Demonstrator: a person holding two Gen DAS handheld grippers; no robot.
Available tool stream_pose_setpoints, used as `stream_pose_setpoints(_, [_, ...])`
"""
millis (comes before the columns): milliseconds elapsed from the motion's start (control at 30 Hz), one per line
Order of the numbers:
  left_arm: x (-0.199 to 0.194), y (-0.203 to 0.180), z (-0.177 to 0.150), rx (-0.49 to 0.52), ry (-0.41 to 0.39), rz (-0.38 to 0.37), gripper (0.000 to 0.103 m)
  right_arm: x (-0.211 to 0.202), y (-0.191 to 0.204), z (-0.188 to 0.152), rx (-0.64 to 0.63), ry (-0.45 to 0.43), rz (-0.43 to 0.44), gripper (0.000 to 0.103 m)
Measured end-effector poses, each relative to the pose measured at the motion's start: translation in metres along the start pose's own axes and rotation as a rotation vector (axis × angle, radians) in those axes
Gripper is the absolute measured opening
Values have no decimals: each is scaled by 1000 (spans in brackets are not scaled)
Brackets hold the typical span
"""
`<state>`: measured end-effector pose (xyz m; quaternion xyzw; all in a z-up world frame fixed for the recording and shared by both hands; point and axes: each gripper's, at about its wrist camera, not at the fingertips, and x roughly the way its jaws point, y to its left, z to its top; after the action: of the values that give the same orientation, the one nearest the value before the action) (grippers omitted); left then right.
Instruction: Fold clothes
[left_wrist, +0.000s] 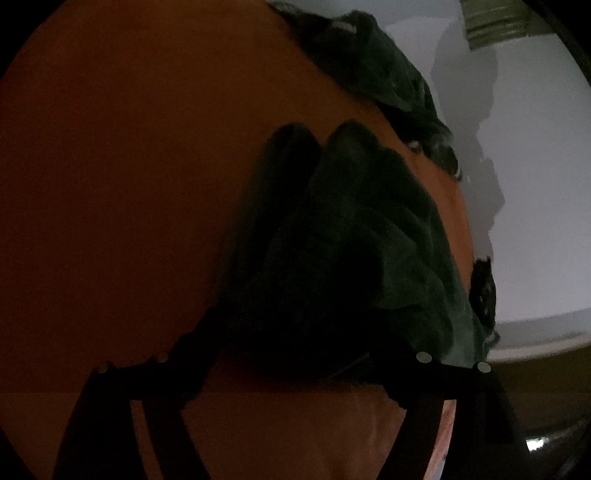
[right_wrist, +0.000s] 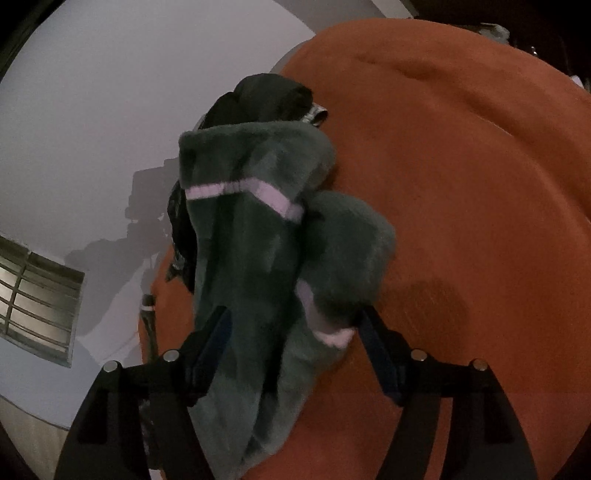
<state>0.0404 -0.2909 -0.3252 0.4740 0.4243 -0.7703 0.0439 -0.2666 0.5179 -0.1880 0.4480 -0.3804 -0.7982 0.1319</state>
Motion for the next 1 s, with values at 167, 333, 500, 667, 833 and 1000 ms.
stream_pose_setpoints(167, [13, 24, 19, -230, -83, 54, 39, 17, -8, 21, -18, 22, -76, 49])
stream_pose_setpoints(333, [-8, 0, 20, -149, -158, 130, 24, -3, 2, 18, -25, -43, -146, 19])
stream_pose_setpoints(500, [-44, -9, 30, -115, -191, 125, 14, -71, 22, -7, -69, -134, -180, 8])
stream_pose_setpoints(667, [-66, -5, 57, -55, -200, 181, 14, -170, 6, -54, -85, -220, -221, 6])
stream_pose_setpoints(833, [-35, 28, 95, -71, -64, 228, 14, -159, -66, -83, 66, -75, -231, 8])
stream_pose_setpoints(1000, [-12, 32, 105, -90, -10, 192, 21, -167, -121, -82, 242, -15, -137, 29])
